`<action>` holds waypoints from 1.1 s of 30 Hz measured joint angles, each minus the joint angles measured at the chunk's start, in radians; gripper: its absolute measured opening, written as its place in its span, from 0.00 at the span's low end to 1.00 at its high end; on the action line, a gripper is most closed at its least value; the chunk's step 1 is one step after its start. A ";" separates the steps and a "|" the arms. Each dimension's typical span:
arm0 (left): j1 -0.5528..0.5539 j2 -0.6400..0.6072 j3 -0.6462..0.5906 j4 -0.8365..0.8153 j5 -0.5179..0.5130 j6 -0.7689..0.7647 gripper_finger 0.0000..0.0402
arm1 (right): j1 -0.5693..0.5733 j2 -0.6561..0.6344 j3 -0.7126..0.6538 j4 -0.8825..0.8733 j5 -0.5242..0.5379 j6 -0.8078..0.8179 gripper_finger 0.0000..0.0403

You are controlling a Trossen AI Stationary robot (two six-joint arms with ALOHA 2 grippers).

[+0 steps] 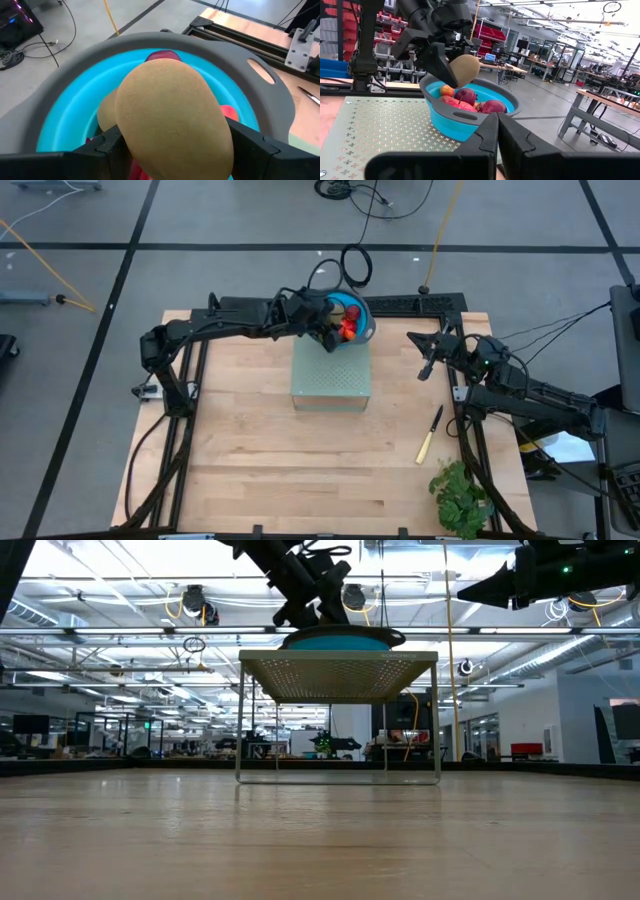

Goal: Pick & Place Fruit
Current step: Put the kiwi into the blue strainer bowl on the shelf

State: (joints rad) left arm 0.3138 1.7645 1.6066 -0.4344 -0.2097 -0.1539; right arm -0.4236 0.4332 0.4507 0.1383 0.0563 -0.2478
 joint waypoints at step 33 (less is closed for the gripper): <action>0.000 0.000 0.000 -0.057 0.055 0.041 0.77 | 0.000 0.000 0.000 0.000 0.000 0.000 0.01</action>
State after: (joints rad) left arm 0.3138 1.7645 1.6066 -0.4918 -0.1544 -0.1128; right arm -0.4236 0.4329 0.4507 0.1383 0.0563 -0.2478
